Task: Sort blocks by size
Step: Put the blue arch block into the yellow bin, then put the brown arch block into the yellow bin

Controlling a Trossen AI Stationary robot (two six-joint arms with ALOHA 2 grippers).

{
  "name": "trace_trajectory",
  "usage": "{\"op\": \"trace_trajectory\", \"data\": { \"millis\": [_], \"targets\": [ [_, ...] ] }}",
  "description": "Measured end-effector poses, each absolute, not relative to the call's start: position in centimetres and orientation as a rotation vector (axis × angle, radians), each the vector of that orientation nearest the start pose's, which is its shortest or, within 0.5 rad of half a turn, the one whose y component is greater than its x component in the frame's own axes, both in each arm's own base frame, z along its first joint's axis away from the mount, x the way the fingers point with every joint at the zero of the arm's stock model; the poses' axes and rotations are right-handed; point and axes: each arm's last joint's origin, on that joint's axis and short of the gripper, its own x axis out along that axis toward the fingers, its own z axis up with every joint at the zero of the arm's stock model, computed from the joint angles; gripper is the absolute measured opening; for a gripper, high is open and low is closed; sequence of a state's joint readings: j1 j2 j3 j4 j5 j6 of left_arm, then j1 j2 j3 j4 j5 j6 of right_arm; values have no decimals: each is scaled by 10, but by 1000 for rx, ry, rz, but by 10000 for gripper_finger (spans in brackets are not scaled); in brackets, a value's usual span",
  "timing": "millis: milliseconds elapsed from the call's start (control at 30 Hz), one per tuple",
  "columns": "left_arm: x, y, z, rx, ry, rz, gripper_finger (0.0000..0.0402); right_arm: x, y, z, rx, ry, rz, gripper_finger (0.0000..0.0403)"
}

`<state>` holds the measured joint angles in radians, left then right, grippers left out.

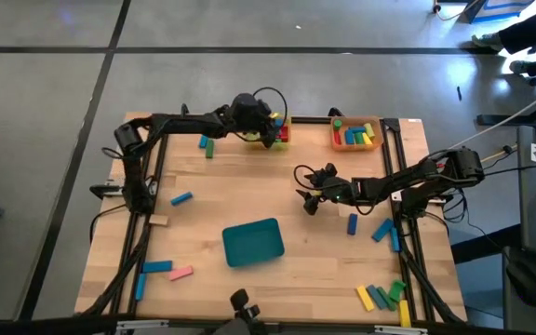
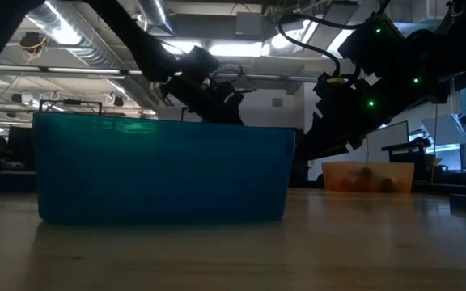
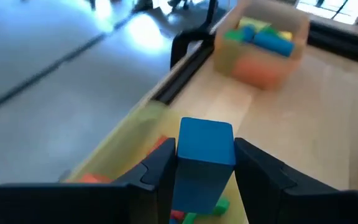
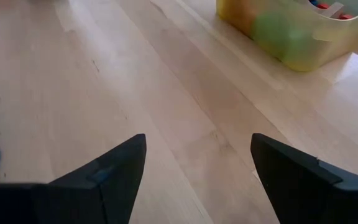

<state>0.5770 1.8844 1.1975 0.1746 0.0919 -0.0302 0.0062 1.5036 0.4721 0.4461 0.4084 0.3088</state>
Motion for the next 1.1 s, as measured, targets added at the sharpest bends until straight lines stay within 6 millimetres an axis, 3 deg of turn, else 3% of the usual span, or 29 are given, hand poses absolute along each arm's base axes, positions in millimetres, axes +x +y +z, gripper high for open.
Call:
{"op": "trace_trajectory", "data": {
  "millis": [233, 400, 500, 633, 733, 867, 1100],
  "targets": [
    [349, 231, 184, -276, 496, 509, 134, 258, -10, 135, 175, 511, -475, 292],
    [348, 232, 188, -259, 483, 510, 184, 258, -10, 135, 175, 511, -474, 292],
    [343, 233, 202, -222, 519, 504, 214, 258, -10, 135, 175, 511, -474, 292],
    [330, 224, 237, -162, 563, 484, 232, 258, -10, 135, 176, 510, -474, 292],
    [318, 200, 262, -82, 635, 421, 233, 258, -10, 135, 175, 512, -474, 292],
    [301, 149, 292, 34, 757, 261, 229, 258, -10, 135, 176, 511, -474, 292],
    [274, 56, 306, 26, 1006, 7, 225, 258, -10, 135, 175, 511, -474, 292]
  ]
}}
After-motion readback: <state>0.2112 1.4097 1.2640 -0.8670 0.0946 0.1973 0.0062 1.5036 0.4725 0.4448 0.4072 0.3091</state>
